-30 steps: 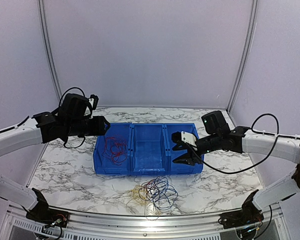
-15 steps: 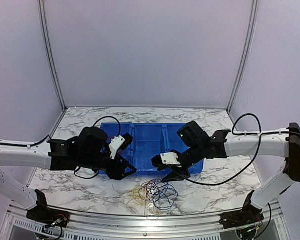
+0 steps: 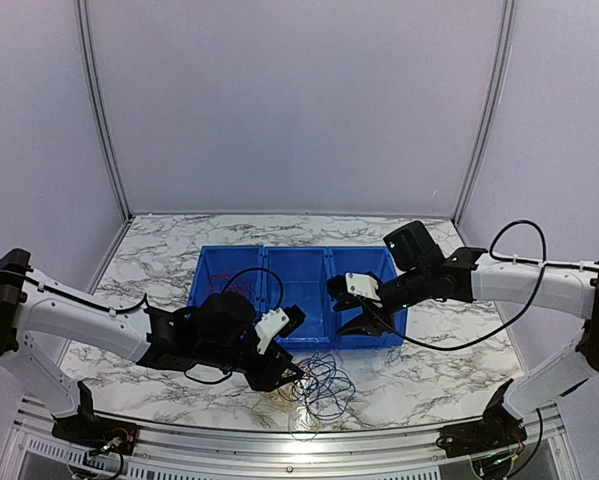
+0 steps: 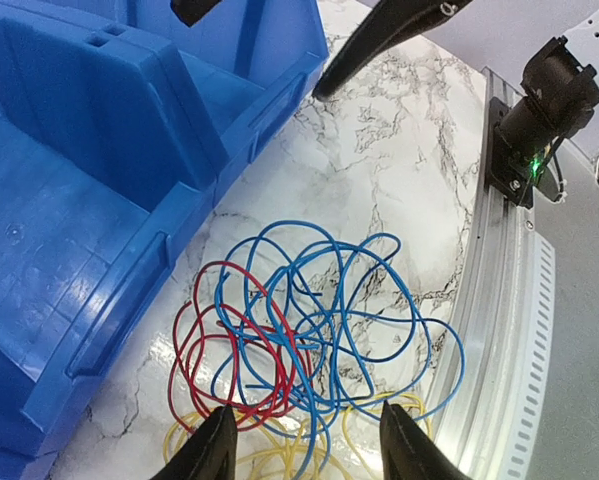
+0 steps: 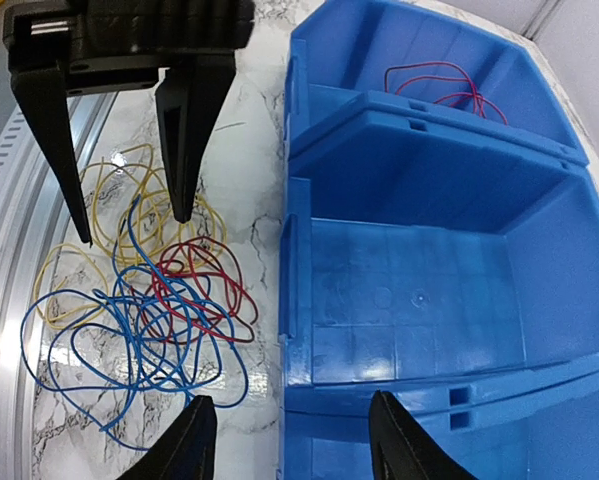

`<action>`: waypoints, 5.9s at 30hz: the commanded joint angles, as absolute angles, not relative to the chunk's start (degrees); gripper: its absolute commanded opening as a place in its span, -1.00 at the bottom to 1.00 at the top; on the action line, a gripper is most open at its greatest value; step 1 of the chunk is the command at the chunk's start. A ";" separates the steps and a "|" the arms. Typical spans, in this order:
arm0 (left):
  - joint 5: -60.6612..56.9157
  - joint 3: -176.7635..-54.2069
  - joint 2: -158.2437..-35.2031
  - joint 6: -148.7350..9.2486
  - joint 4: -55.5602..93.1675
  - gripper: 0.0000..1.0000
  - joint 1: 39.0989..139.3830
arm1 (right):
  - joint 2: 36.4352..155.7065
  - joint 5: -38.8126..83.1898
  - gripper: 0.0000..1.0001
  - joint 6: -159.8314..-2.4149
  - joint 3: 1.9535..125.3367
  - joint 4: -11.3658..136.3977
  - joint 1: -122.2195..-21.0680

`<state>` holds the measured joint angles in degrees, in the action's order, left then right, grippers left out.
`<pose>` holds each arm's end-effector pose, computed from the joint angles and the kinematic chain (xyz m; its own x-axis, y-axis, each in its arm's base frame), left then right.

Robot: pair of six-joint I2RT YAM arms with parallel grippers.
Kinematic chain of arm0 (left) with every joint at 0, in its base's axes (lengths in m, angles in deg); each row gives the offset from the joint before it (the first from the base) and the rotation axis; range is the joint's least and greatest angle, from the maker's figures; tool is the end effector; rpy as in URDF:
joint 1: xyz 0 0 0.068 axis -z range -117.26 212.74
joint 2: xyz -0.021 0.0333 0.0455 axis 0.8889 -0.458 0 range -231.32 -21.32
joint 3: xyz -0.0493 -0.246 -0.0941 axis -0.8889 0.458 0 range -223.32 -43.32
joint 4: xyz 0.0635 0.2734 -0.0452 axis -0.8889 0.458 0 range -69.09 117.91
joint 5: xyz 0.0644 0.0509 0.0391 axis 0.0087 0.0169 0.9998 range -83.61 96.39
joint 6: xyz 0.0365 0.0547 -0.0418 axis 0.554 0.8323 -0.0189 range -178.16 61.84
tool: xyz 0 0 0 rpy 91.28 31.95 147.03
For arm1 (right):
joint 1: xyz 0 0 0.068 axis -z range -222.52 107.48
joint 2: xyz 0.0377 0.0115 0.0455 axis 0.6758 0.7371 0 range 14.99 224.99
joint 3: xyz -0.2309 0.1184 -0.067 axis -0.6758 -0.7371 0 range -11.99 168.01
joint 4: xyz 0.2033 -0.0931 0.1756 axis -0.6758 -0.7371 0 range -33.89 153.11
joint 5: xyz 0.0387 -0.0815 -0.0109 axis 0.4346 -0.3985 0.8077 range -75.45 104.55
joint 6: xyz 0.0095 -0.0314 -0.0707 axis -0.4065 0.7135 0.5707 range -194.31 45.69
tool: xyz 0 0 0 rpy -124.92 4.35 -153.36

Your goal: Untangle the cables

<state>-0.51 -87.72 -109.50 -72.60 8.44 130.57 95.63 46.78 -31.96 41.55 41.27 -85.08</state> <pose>0.1312 -0.3433 0.1566 -0.4288 0.3964 -0.8118 0.8790 0.3907 -0.2734 0.2194 0.2498 0.2016 0.1488 -0.6370 -0.7564 -0.9877 -0.0583 -0.1452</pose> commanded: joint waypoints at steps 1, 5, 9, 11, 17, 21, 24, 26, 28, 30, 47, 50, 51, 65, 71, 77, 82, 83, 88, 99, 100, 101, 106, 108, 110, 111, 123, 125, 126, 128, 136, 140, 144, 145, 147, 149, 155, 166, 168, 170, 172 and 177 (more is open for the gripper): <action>-0.43 -90.86 -112.25 -70.74 6.56 -0.04 130.94 | 93.70 48.63 0.05 -33.26 40.80 42.51 -83.16; 1.28 -94.05 -114.60 -69.92 10.80 -0.30 130.99 | 93.95 48.22 0.05 -33.08 40.48 42.83 -82.83; 2.19 -96.97 -116.15 -69.14 15.43 -0.50 131.03 | 94.35 48.16 0.05 -32.98 40.57 42.81 -82.78; 2.54 -97.40 -115.88 -68.90 16.74 -0.63 131.03 | 94.37 48.06 0.05 -32.85 40.62 42.81 -82.82; 3.06 -97.89 -112.91 -68.56 18.55 -0.93 131.03 | 94.18 47.86 0.05 -32.91 40.32 42.98 -82.81; 2.73 -98.16 -112.34 -70.34 19.19 -0.42 131.03 | 94.30 47.97 0.05 -32.90 40.31 42.98 -82.79; 2.61 -97.84 -113.15 -71.34 19.30 -0.35 131.03 | 94.44 47.98 0.05 -32.82 40.29 42.96 -82.82; 2.86 -97.77 -114.15 -71.73 19.61 -0.35 131.03 | 94.47 47.97 0.05 -32.82 40.22 42.98 -82.79; 2.66 -98.02 -115.05 -72.03 20.08 -0.36 131.03 | 94.44 47.95 0.05 -32.82 40.16 42.98 -82.81; 2.21 -98.47 -116.10 -72.16 20.72 -0.37 131.03 | 94.44 47.95 0.06 -32.74 40.16 42.98 -82.82; 5.26 -101.33 -106.66 -68.85 24.71 -1.00 130.98 | 93.98 52.77 0.06 -37.50 43.60 42.92 -82.83; 6.78 -102.20 -102.29 -68.09 25.12 -1.00 130.96 | 94.53 57.63 0.15 -40.73 49.64 40.19 -82.81; 7.69 -102.47 -101.19 -67.89 25.19 -1.00 130.99 | 94.96 59.23 0.23 -41.66 51.69 39.23 -82.86; 11.72 -104.87 -92.35 -66.84 26.27 -1.00 131.03 | 102.70 63.34 0.38 -45.28 64.09 34.42 -90.74; 13.15 -103.78 -90.53 -66.84 26.38 -1.00 130.99 | 103.99 64.40 -0.26 -45.20 63.68 34.90 -90.83; 14.40 -102.92 -90.52 -66.72 26.36 -1.00 131.03 | 104.56 66.30 -0.85 -45.84 65.14 34.71 -90.94; 16.22 -101.77 -91.01 -66.18 26.30 -1.00 131.00 | 105.15 66.89 -1.00 -45.70 68.32 32.56 -90.91; 16.67 -101.36 -91.09 -66.16 26.35 -0.90 131.00 | 105.00 66.85 -1.00 -45.66 68.90 32.37 -90.96; 16.25 -98.71 -91.38 -67.70 22.64 -0.19 131.03 | 103.16 65.38 -1.00 -47.56 69.08 33.81 -90.90; 7.89 -87.59 -100.41 -70.99 -10.26 0.08 131.59 | 99.51 64.90 -1.00 -51.30 71.55 36.56 -90.82; 7.99 -87.04 -101.93 -71.17 -12.95 0.08 131.64 | 99.39 65.05 -1.00 -51.36 72.25 36.32 -90.84; 7.86 -86.49 -103.79 -71.71 -16.63 0.07 131.65 | 99.25 65.08 -1.00 -51.17 72.94 35.75 -90.79; 3.53 -86.76 -113.34 -74.69 -23.54 -0.12 131.89 | 97.70 64.44 -1.00 -49.13 78.27 33.15 -88.90; 1.78 -86.99 -116.48 -75.93 -24.26 -0.28 132.06 | 97.29 64.86 -1.00 -48.83 81.77 32.22 -87.32; 0.32 -86.81 -119.09 -77.00 -24.67 -0.37 132.25 | 97.17 65.76 -1.00 -49.20 85.53 31.77 -85.50; -0.18 -86.50 -120.22 -77.58 -24.82 -0.40 132.34 | 97.19 66.20 -1.00 -49.46 87.34 31.54 -84.69; -0.76 -81.07 -124.86 -83.37 -26.71 -0.45 132.79 | 98.65 63.67 -1.00 -49.50 104.33 29.18 -81.37; -0.89 -80.67 -124.38 -83.39 -26.82 -0.45 132.87 | 98.73 62.73 -1.00 -49.71 104.22 29.63 -81.02; -0.90 -80.52 -123.86 -83.40 -26.82 -0.44 132.88 | 98.75 62.20 -1.00 -49.80 103.60 30.01 -81.00; -0.79 -80.12 -122.07 -83.31 -26.82 -0.37 133.01 | 98.60 61.05 -1.00 -49.83 101.45 30.95 -80.94; 2.42 -77.65 -112.80 -84.18 -26.67 -0.11 133.32 | 97.16 58.00 -1.00 -49.47 90.43 34.89 -80.98; 5.50 -75.29 -107.18 -85.06 -26.24 -0.05 133.32 | 97.06 56.41 -1.00 -48.66 85.34 36.99 -80.90; 15.72 -72.57 -100.94 -85.57 -20.94 0.05 133.23 | 97.77 54.26 -1.00 -47.28 81.09 39.25 -80.91; 18.37 -72.05 -99.45 -85.62 -19.01 0.06 133.23 | 98.05 53.60 -1.00 -47.05 80.34 39.80 -80.90; 21.76 -70.79 -96.98 -85.59 -16.42 0.09 133.23 | 98.70 52.49 -1.00 -46.64 78.91 41.00 -80.90; 24.14 -69.38 -94.84 -85.94 -15.12 0.13 133.19 | 99.55 51.95 -1.00 -46.38 77.62 42.09 -80.91; 27.37 -66.76 -91.47 -87.06 -12.62 0.15 133.16 | 102.44 50.72 -1.00 -46.53 73.48 46.14 -80.88; 29.55 -66.05 -88.01 -86.48 -10.73 0.16 133.23 | 112.53 47.32 -1.00 -43.40 69.44 48.59 -79.35; 30.10 -65.76 -87.35 -86.41 -10.37 0.16 133.17 | 114.47 46.61 -1.00 -42.90 69.06 48.63 -78.78; 30.67 -65.52 -86.71 -86.38 -10.00 0.16 133.21 | 116.87 44.63 -1.00 -42.16 69.40 47.96 -78.63; 31.34 -65.30 -86.43 -86.38 -9.64 0.16 133.20 | 118.99 43.24 -1.00 -41.22 70.17 46.81 -78.58; 32.11 -65.63 -86.51 -86.38 -8.84 0.17 133.15 | 123.98 41.68 -0.56 -40.76 75.19 39.72 -78.68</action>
